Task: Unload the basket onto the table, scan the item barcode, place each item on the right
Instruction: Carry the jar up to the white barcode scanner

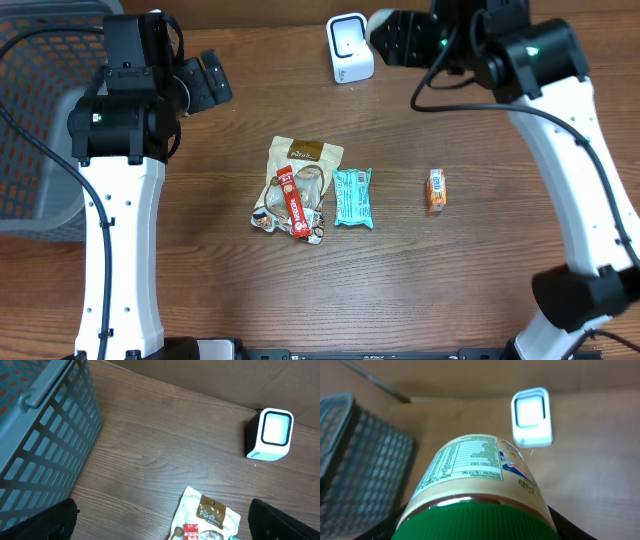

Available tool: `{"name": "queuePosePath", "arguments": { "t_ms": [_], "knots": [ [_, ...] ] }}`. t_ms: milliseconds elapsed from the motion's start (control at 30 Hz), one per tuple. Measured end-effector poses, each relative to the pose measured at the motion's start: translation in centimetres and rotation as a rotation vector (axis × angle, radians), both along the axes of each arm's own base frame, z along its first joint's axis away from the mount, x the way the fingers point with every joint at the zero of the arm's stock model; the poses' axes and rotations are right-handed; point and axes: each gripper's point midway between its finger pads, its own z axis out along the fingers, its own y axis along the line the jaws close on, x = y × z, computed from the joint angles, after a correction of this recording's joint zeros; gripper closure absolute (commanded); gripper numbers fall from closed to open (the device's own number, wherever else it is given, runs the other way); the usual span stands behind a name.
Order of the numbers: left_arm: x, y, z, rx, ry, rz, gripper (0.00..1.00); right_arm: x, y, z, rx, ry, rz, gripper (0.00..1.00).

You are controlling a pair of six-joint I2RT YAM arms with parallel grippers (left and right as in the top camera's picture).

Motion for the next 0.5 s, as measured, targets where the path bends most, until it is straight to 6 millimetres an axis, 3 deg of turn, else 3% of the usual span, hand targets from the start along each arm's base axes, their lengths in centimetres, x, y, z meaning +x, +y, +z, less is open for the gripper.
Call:
{"name": "queuePosePath", "arguments": {
  "t_ms": [200,500],
  "knots": [
    [0.0,0.0,0.0,0.000,0.000,0.000,0.00,6.1,0.5,-3.3,-0.065,-0.098,-0.055,0.96],
    [0.0,0.0,0.0,0.000,0.000,0.000,0.00,12.4,2.3,-9.3,-0.079,-0.170,-0.078,0.96]
  ]
}}
